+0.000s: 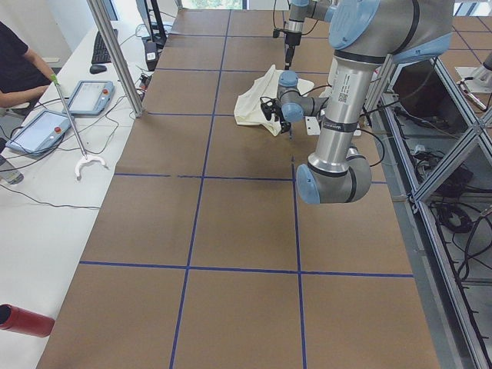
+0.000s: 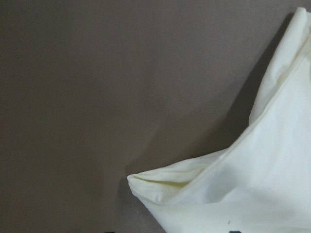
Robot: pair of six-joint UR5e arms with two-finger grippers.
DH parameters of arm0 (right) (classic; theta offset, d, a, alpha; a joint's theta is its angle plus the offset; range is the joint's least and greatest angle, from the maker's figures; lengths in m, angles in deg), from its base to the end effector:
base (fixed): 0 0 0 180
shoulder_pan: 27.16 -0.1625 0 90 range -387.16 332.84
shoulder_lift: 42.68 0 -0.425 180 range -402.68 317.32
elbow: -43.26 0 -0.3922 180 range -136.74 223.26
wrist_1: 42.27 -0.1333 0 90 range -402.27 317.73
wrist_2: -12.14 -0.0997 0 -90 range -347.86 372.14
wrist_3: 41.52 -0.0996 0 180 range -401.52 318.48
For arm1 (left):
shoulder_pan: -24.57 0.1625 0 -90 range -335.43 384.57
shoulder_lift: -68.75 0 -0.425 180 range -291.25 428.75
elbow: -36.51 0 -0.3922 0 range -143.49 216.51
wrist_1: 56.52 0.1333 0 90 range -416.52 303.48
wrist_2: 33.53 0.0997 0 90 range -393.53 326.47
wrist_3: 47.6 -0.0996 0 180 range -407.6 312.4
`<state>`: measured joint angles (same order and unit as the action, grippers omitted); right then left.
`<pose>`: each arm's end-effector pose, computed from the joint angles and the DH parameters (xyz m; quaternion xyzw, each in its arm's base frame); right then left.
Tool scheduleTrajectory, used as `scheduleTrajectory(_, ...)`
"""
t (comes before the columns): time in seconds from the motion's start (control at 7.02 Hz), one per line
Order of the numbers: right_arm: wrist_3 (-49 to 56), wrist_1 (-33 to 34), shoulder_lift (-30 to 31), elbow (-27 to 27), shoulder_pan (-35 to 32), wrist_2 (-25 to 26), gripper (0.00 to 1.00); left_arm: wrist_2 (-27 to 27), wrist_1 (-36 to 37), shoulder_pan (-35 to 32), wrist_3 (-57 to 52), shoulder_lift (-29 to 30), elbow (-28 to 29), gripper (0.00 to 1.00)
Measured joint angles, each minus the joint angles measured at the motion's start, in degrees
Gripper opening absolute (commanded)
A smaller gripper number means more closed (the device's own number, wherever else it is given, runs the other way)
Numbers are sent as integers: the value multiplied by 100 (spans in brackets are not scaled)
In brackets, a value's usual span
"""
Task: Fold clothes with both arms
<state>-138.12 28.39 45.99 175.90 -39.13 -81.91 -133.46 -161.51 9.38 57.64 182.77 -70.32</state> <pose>-0.3902 -0.2118 0.2706 -0.0055 -0.5253 0.1190 0.8425 0.5552 -0.2711 0.2668 -0.0767 0.4664 -0.1919 0.8601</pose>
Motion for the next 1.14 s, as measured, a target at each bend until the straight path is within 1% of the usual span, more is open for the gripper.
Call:
scheduleTrajectory(0.14, 1, 0, -4, -17, -17, 0, 100, 17, -60, -2, 5, 3, 41, 55)
scheduleTrajectory(0.86, 7, 0, -2, -36, -44, -7, 100, 168, -85, -267, -125, 0, 97, 55)
scheduleTrajectory(1.14, 10, 4, 1, -53, -54, -1, 100, 162, -93, -260, -152, 2, 148, 58)
